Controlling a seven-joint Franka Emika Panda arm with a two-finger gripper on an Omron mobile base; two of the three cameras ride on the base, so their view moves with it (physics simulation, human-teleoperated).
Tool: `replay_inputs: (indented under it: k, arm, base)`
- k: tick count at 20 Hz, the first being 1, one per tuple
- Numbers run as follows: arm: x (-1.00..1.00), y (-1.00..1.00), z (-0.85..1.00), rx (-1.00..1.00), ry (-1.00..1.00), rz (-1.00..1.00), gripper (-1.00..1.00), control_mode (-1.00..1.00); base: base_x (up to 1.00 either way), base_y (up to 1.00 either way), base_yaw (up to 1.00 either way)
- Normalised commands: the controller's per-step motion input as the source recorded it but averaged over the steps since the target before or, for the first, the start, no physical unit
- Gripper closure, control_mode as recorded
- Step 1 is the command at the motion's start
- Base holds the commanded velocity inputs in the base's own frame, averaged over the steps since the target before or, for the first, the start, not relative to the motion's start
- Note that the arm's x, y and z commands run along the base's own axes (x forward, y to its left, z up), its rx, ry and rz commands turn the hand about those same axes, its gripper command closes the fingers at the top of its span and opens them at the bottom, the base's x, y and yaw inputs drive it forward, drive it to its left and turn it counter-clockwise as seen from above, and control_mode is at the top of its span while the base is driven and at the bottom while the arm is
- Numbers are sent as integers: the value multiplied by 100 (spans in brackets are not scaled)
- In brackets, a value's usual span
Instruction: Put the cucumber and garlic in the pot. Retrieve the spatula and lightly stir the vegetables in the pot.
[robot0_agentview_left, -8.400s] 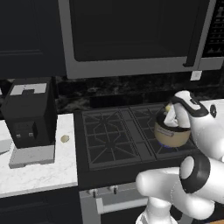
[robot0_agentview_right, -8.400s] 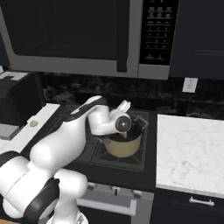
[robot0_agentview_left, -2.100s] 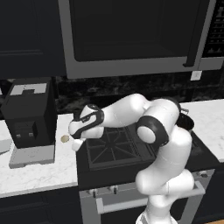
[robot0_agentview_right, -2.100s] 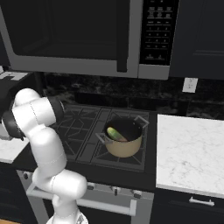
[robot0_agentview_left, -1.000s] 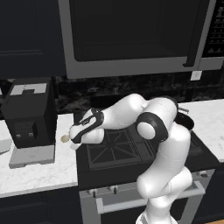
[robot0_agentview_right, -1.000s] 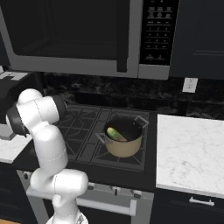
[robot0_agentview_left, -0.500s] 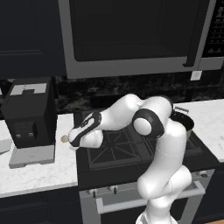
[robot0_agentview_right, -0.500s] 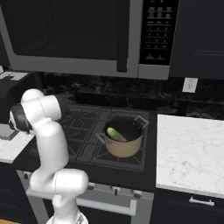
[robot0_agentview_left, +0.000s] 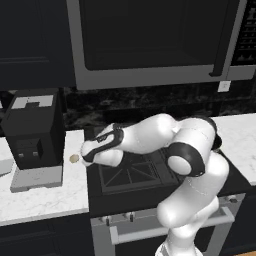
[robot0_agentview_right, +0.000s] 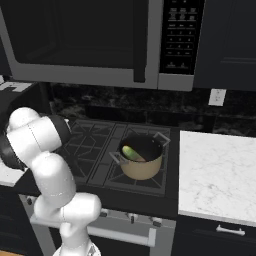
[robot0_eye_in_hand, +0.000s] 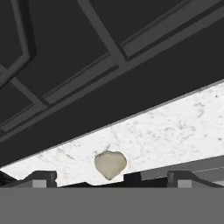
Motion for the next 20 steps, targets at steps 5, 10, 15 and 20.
replay_inputs:
  k: [5, 10, 15, 20]
  arm:
    - [-69, 0, 91, 0, 4, 0, -100, -100]
    - [-88, 0, 87, -1, 6, 2, -100, -100]
    - [-79, 10, 96, -11, 15, 11, -100, -100]
    - [-59, 43, 90, -30, 16, 22, -100, -100]
  base:
    - [0, 0, 0]
    - [0, 0, 0]
    - [0, 0, 0]
    - [0, 0, 0]
